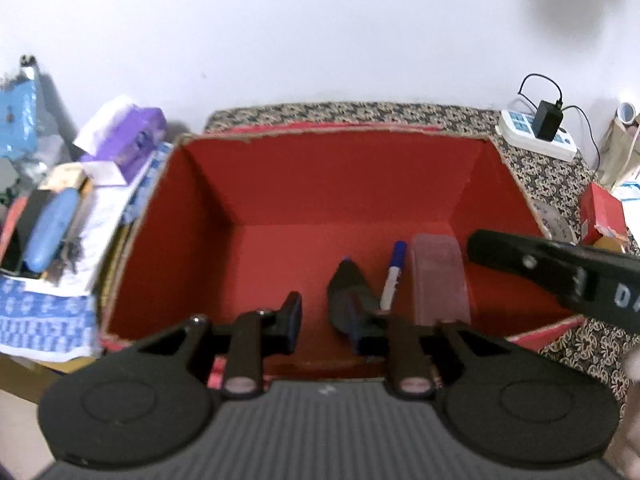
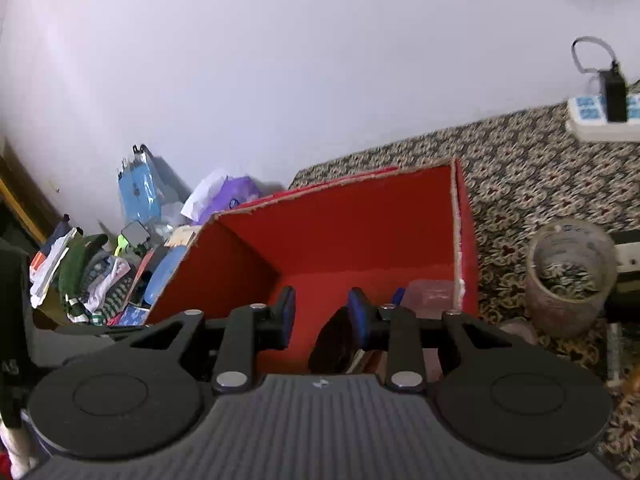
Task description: Organize rigid objects
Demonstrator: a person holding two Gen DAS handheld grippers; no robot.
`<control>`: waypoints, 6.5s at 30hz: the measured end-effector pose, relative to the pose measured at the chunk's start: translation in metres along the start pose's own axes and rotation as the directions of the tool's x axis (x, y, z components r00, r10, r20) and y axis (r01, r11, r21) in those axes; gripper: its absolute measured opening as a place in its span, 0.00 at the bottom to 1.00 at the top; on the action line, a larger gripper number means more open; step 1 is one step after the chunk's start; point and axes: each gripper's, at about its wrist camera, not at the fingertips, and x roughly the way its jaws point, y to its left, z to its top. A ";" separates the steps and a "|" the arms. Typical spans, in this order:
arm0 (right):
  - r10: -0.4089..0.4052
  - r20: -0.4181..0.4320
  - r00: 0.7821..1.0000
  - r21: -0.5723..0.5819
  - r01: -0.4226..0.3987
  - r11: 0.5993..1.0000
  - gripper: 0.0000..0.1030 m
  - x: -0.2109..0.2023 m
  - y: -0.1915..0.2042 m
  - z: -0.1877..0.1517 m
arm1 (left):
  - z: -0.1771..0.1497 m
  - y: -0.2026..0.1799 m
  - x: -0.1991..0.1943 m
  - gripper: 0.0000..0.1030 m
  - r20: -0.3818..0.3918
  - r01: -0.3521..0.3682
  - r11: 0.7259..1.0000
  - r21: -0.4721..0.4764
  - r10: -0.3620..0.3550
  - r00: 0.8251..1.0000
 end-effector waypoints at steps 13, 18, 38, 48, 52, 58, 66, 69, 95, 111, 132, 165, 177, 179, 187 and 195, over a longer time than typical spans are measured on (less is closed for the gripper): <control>-0.013 0.063 0.998 -0.075 0.018 0.997 0.15 -0.051 0.033 -0.038 | -0.031 -0.008 -0.067 0.73 0.105 -0.083 0.995 0.047 0.077 0.991; -0.018 0.060 0.998 -0.076 0.023 0.997 0.16 -0.057 0.039 -0.049 | -0.045 -0.005 -0.075 0.83 0.097 -0.092 0.995 0.044 0.088 0.991; -0.080 0.014 0.997 -0.036 0.081 0.996 0.22 -0.065 0.041 -0.077 | -0.077 0.002 -0.071 0.88 -0.021 -0.097 0.995 -0.017 0.097 0.995; -0.109 -0.055 0.992 -0.003 0.109 0.994 0.23 -0.063 0.029 -0.095 | -0.095 -0.008 -0.052 0.96 -0.094 -0.076 0.997 -0.002 0.076 0.993; -0.128 -0.094 0.987 -0.019 0.127 0.992 0.23 -0.063 0.025 -0.105 | -0.104 -0.011 -0.049 0.96 -0.104 -0.064 0.998 0.007 0.065 0.992; -0.140 -0.138 0.981 0.008 0.142 0.990 0.23 -0.064 0.012 -0.114 | -0.123 -0.005 -0.044 0.96 -0.128 -0.044 0.999 0.004 0.044 0.991; -0.140 -0.185 0.973 0.099 0.160 0.982 0.22 -0.063 -0.011 -0.122 | -0.134 0.007 -0.042 0.94 -0.138 0.025 0.999 -0.038 -0.030 0.990; -0.140 -0.193 0.971 0.100 0.162 0.982 0.22 -0.065 -0.015 -0.124 | -0.137 0.007 -0.044 0.93 -0.124 0.077 0.997 -0.026 -0.079 0.989; -0.091 -0.228 0.970 0.234 0.145 0.961 0.23 -0.073 -0.043 -0.132 | -0.136 -0.053 -0.031 0.96 -0.185 0.159 0.980 0.116 -0.136 0.973; -0.036 -0.233 0.972 0.274 0.101 0.956 0.23 -0.069 -0.043 -0.137 | -0.136 -0.056 -0.025 0.97 -0.200 0.143 0.983 0.111 -0.119 0.973; 0.089 -0.212 0.973 0.424 0.009 0.906 0.24 -0.056 -0.074 -0.139 | -0.138 -0.051 -0.031 0.96 -0.102 0.277 0.956 0.096 -0.267 0.958; 0.194 -0.271 0.943 0.417 -0.066 0.907 0.30 -0.035 -0.067 -0.137 | -0.142 -0.071 -0.010 0.47 -0.138 0.341 0.936 0.087 -0.327 0.935; 0.089 -0.208 0.974 0.384 -0.003 0.924 0.29 -0.079 -0.068 -0.126 | -0.120 -0.087 -0.031 0.46 -0.095 0.457 0.881 0.119 -0.448 0.889; 0.070 -0.177 0.982 0.354 -0.003 0.935 0.30 -0.089 -0.061 -0.114 | -0.108 -0.087 -0.041 0.46 -0.060 0.478 0.869 0.131 -0.474 0.879; 0.046 -0.025 0.999 0.168 -0.041 0.985 0.30 -0.110 -0.020 -0.041 | -0.045 -0.072 -0.082 0.46 0.135 0.464 0.868 0.176 -0.488 0.862; 0.092 0.022 0.995 0.026 -0.093 0.995 0.30 -0.071 0.012 0.014 | -0.003 -0.034 -0.076 0.46 0.217 0.402 0.910 0.096 -0.414 0.884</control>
